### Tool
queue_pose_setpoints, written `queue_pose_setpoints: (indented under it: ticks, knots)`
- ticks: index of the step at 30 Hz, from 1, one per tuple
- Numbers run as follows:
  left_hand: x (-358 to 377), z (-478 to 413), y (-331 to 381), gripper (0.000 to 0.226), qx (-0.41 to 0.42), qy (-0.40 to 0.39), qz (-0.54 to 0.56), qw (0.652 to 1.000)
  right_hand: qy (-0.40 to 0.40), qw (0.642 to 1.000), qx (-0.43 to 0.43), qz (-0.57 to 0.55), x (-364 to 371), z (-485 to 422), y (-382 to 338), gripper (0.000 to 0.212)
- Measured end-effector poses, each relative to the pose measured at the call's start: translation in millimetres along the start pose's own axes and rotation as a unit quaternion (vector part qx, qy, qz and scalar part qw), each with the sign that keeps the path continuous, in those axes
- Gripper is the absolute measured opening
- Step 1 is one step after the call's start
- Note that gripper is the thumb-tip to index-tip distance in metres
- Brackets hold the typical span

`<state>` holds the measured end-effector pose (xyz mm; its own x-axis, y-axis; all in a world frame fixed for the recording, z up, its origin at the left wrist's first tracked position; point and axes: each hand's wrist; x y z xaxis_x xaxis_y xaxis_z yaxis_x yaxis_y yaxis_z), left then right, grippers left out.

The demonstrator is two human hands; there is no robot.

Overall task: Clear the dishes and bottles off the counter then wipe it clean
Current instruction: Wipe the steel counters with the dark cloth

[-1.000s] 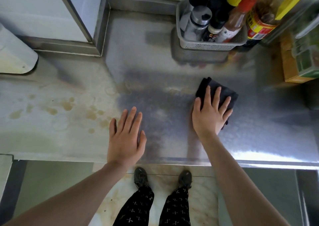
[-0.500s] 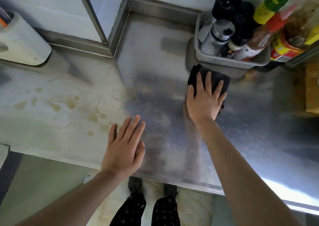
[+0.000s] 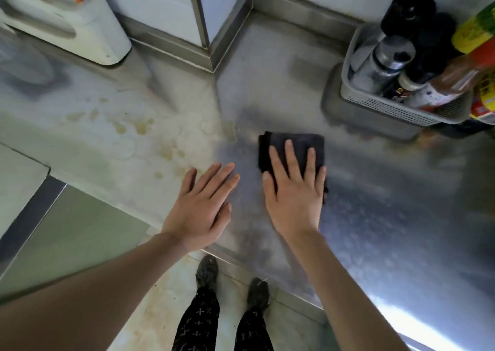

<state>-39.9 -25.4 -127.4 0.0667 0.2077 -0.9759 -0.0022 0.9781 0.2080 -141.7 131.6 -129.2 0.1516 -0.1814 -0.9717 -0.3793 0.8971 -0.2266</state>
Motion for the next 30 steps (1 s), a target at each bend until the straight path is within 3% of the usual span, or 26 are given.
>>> queue_pose_setpoints:
  ticks: [2, 4, 9, 11, 14, 17, 19, 21, 23, 27, 30]
  knots:
    - [1, 1, 0, 0.051, -0.002, 0.002, -0.007, 1.000, -0.023, 0.993, -0.110, 0.032, 2, 22, 1, 0.048]
    - [1, 1, 1, 0.050, -0.002, 0.011, -0.008, 1.000, -0.027, 0.989, -0.131, 0.058, -1, 22, 23, 0.048]
    - [1, 4, 1, 0.046, -0.023, 0.076, 0.002, 0.997, -0.017, 0.994, 0.108, -0.010, -7, 30, 28, 0.055]
    - [-1, 6, 3, 0.040, -0.057, 0.122, 0.016, 0.991, -0.008, 0.999, 0.052, 0.007, -1, 64, -3, 0.052]
    - [-11, 12, -3, 0.037, -0.163, 0.196, 0.056, 0.965, -0.047, 0.988, -0.142, 0.049, 8, 94, -35, 0.047]
    - [-21, 21, -34, 0.041, -0.222, 0.216, 0.057, 0.949, -0.073, 0.961, -0.256, 0.076, 7, 36, -35, 0.047]
    - [-25, 23, -59, 0.044, -0.228, 0.202, 0.033, 0.952, -0.066, 0.973, -0.209, 0.075, 2, -22, -37, 0.049]
    - [-26, 17, -77, 0.046, -0.230, 0.187, 0.024, 0.955, -0.088, 0.993, -0.075, 0.034, 0, -65, -45, 0.050]
    - [-26, 5, -84, 0.046, -0.232, 0.177, 0.036, 0.956, -0.082, 0.996, -0.017, 0.014, 2, -71, -63, 0.050]
    - [-28, -21, -85, 0.045, -0.203, 0.158, 0.063, 0.964, -0.043, 0.971, -0.227, 0.062, 12, -25, -71, 0.048]
    - [-36, -39, -90, 0.047, -0.186, 0.153, 0.086, 0.967, -0.067, 0.967, -0.227, 0.095, 4, -53, -51, 0.050]
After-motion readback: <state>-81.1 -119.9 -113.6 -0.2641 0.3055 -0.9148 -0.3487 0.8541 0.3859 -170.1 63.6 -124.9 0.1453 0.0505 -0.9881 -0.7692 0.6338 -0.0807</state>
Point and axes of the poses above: each hand's wrist, its own z-axis away from the middle knuckle, its own x-axis out of the palm, y = z × x, and after that the axes turned 3 degrees about x, right-handed
